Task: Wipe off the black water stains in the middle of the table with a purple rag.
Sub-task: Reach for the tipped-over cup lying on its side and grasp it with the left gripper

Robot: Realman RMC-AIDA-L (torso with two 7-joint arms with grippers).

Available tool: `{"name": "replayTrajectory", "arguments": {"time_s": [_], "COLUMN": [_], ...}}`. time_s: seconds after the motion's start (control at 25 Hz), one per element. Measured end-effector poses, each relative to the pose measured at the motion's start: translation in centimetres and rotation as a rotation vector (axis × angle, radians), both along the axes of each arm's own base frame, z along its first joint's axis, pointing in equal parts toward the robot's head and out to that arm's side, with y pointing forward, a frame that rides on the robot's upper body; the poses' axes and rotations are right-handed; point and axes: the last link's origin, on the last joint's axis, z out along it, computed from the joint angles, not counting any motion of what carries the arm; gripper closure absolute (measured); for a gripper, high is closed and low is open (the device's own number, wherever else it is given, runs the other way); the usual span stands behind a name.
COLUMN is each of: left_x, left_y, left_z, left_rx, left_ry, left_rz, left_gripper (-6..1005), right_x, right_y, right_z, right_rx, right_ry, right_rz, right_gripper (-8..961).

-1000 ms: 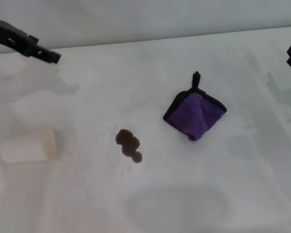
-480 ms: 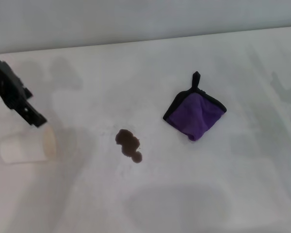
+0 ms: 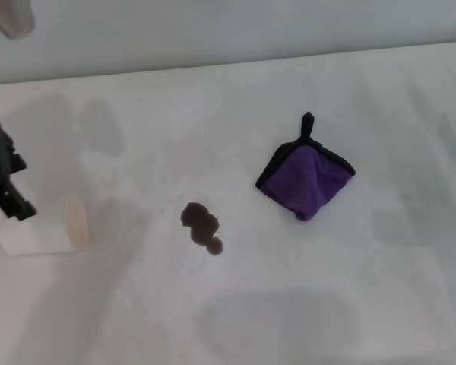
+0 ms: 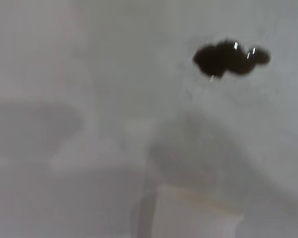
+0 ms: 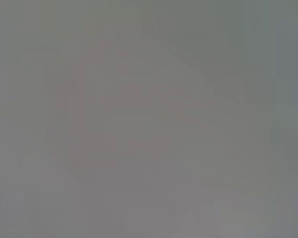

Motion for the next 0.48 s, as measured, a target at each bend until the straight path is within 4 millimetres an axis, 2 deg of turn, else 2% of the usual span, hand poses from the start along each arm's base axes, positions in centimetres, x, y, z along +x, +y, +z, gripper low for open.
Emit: {"name": "replayTrajectory", "arguments": {"time_s": [0.2, 0.48], "left_x": [-1.5, -2.4], "left_y": [0.1, 0.4], "left_z": [-0.5, -2.1], "left_rx": [-0.041, -0.067], "left_ry": [0.091, 0.107], "left_rz": [-0.034, -0.067], "left_gripper": [122, 122], "right_x": [0.3, -0.1], "right_y": [0.8, 1.7], "right_z": [0.1, 0.1], "right_rx": [0.003, 0.005], "right_ry": [0.014, 0.020], "right_rz": [-0.038, -0.040], "right_gripper": [83, 82]}}
